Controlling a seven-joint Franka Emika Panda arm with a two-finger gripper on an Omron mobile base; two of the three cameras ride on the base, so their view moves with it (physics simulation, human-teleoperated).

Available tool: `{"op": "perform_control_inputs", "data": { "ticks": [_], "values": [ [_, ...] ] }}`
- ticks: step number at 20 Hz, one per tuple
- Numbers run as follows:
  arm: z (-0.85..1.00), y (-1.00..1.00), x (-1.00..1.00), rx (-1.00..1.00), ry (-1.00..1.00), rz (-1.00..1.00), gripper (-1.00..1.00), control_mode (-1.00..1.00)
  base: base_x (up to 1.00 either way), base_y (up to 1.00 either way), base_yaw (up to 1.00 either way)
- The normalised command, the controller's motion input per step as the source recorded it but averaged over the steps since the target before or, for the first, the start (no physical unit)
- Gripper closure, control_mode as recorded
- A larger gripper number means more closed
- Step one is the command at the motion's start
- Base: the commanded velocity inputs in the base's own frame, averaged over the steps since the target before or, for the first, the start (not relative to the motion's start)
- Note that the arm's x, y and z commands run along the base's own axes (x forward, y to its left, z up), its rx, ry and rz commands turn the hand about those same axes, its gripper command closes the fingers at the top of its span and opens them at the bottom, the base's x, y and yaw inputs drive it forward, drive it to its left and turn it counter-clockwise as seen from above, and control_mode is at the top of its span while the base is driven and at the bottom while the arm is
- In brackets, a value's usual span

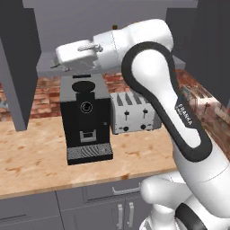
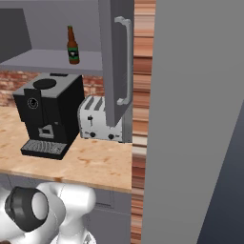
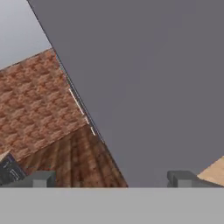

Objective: Open the cabinet directly in front. Then move the beer and the mug to the dining counter with the candle on it.

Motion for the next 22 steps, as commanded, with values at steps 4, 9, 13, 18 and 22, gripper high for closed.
{"op": "perform_control_inputs", "data": {
  "ticks": [4,9,13,18,22],
  "values": [
    [-0.3,-0.58,-0.51,-0.58,-0.01,-0.05,-1.0,-1.0,0.0,0.0,0.0],
    [-0.9,-0.77,-0.52,-0.54,-0.16,-0.01,-1.0,-1.0,0.0,0.0,0.0],
    [-1.0,-0.94,-0.27,-0.35,-0.38,0.0,-1.0,-1.0,0.0,0.0,0.0],
    [-1.0,-0.97,-0.03,-0.08,-0.42,-0.01,-1.0,-1.0,0.0,0.0,0.0],
    [-0.08,-0.46,-0.08,0.04,-0.26,-0.03,-1.0,-1.0,0.0,0.0,0.0]
  ]
}}
